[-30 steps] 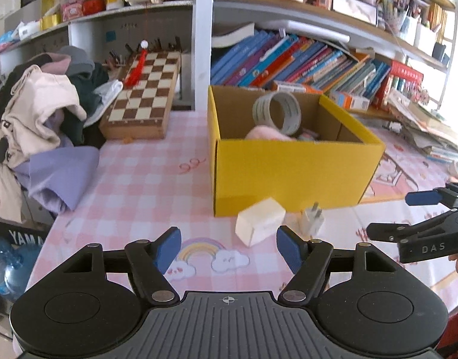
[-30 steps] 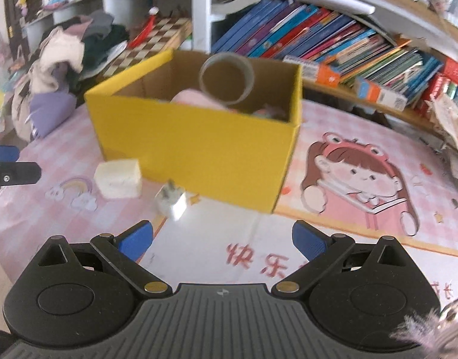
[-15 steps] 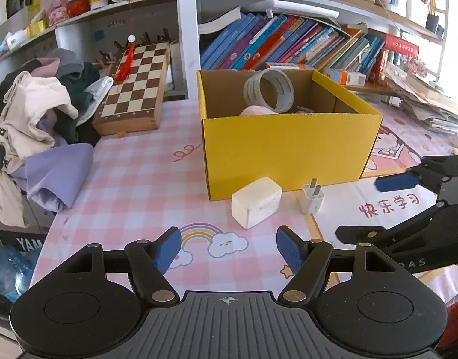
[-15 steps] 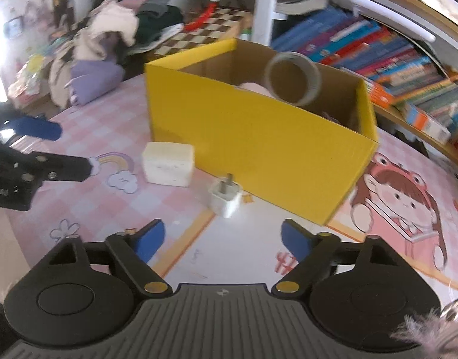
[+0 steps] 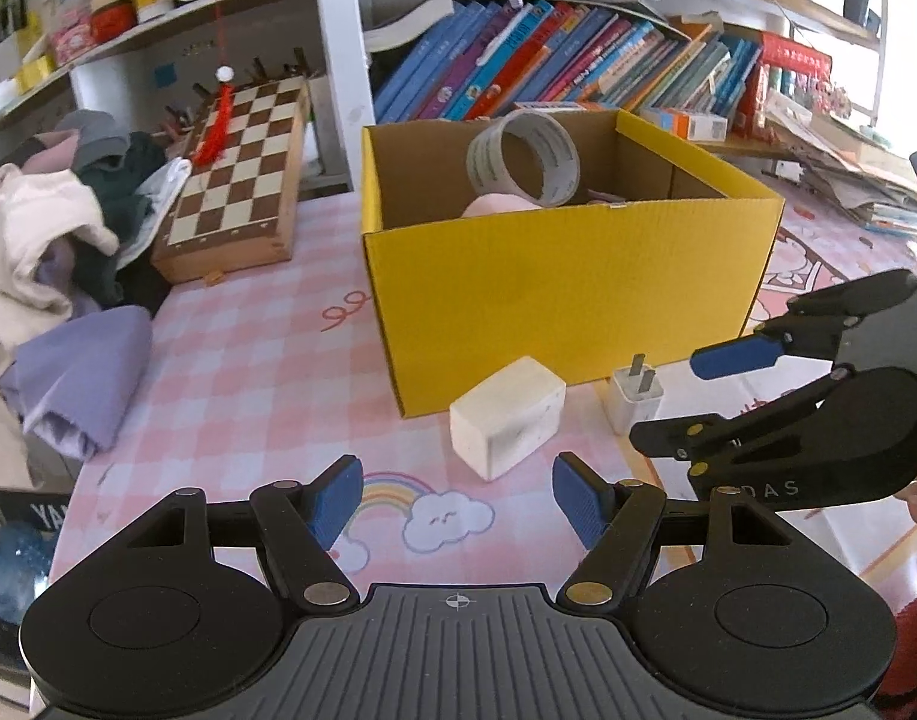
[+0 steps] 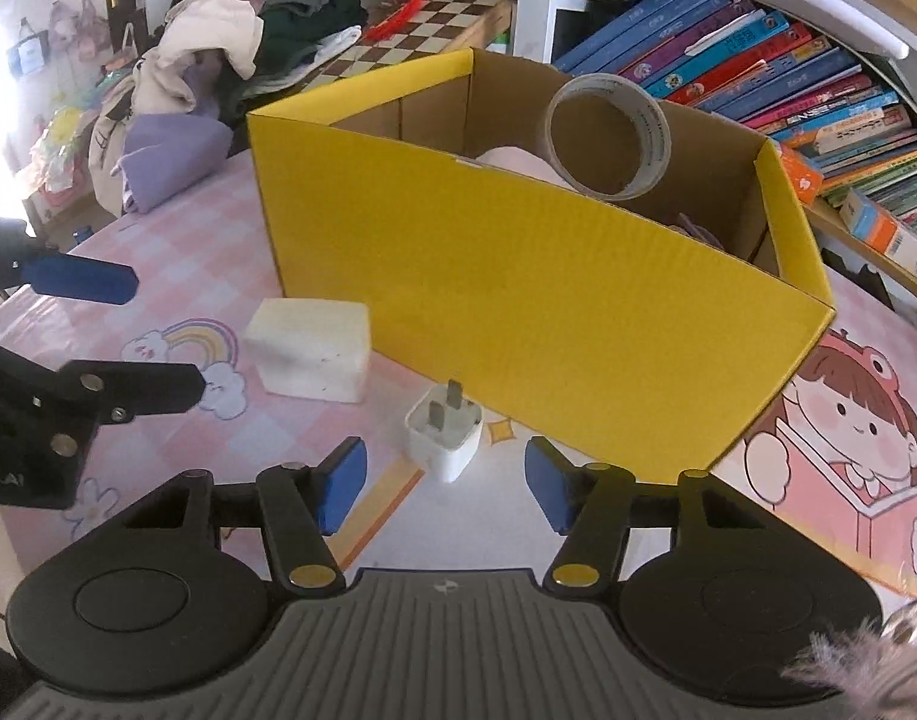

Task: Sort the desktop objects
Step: 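Move the left gripper to the white block while the right gripper approaches the white plug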

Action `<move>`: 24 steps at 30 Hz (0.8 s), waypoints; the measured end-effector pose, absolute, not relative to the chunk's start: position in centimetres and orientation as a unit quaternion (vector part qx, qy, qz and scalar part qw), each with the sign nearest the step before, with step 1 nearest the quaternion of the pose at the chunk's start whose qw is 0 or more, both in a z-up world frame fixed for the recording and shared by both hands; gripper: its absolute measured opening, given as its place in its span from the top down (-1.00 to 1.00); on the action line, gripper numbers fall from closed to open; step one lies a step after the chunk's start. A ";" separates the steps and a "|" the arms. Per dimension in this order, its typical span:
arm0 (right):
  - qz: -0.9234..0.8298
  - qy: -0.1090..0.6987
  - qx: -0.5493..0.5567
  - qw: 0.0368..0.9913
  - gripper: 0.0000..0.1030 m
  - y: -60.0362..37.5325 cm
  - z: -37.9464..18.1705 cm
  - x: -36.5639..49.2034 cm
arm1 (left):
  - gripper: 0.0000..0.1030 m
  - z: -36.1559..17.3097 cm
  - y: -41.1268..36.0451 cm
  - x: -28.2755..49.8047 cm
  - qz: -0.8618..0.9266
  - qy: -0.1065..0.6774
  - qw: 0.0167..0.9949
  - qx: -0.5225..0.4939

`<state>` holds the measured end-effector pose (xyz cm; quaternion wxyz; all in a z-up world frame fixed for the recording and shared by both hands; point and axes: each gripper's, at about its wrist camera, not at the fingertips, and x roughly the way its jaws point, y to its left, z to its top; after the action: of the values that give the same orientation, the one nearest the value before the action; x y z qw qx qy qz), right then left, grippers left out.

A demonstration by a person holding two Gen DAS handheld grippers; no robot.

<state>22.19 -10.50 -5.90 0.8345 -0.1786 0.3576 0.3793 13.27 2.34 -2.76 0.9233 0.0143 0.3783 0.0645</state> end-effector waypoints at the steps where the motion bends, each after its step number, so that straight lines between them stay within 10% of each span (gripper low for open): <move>1: 0.380 0.359 -0.180 0.833 -0.06 -10.4 -6.1 22.5 | -0.37 -3.0 2.3 13.7 0.063 0.381 0.922 0.017; 13: 0.399 0.374 -0.190 0.815 0.13 -9.5 -7.4 24.6 | -0.36 -5.0 2.2 17.4 0.048 0.401 0.914 0.036; 24: 0.417 0.373 -0.200 0.805 0.42 -9.4 -7.4 24.3 | 0.19 -5.9 2.2 18.1 0.025 0.420 0.907 0.022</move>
<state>24.30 -9.36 -7.37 0.8046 -0.1997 0.3731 0.4167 18.13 2.19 -5.88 0.9068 0.0222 0.4203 0.0252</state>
